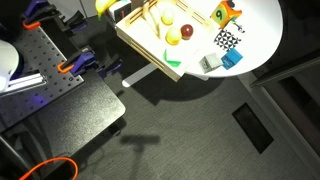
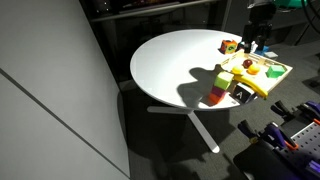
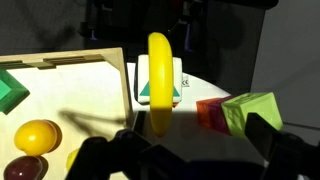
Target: Put the banana in the box
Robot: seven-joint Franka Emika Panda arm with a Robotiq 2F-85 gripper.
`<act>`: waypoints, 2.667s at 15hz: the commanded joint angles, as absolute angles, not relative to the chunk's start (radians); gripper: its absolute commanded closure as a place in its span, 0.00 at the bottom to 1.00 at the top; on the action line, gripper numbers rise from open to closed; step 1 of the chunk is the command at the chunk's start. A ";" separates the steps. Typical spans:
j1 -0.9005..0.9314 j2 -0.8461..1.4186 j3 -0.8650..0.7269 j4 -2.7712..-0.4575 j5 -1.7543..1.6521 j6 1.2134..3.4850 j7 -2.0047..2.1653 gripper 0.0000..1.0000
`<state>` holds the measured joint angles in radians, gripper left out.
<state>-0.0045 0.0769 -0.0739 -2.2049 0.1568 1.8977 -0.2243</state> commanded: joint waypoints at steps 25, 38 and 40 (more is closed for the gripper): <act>-0.013 0.133 -0.024 -2.367 0.066 2.191 -0.196 0.00; -0.007 0.231 -0.003 -2.368 0.059 2.255 -0.187 0.00; -0.007 0.240 -0.003 -2.368 0.053 2.264 -0.185 0.15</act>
